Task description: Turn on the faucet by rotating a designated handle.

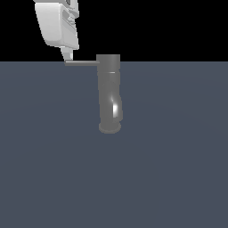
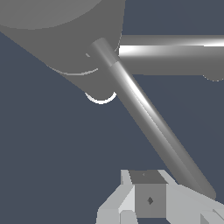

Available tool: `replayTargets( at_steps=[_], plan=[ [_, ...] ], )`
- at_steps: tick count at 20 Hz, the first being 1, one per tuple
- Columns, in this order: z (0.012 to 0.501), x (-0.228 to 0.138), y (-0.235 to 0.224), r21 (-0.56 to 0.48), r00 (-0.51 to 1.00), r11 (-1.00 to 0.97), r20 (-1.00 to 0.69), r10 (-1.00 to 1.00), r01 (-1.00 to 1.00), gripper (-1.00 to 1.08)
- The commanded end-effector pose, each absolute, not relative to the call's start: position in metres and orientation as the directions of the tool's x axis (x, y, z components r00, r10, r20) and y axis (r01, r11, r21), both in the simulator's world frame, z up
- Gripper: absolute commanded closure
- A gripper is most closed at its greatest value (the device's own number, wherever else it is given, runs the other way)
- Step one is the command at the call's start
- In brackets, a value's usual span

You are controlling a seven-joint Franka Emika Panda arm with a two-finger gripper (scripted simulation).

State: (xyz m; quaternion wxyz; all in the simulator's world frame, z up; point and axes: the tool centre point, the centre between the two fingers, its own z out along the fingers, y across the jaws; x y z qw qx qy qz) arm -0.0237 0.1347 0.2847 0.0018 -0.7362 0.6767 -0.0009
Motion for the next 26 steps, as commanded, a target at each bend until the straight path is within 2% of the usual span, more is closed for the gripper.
replayTargets(
  at_steps=[1, 26],
  plan=[
    [0.285, -0.031, 0.135, 0.000, 0.086, -0.086, 0.000, -0.996, -0.996, 1.08],
    [0.285, -0.087, 0.057, -0.001, 0.086, -0.086, 0.000, -0.996, -0.996, 1.08]
  ],
)
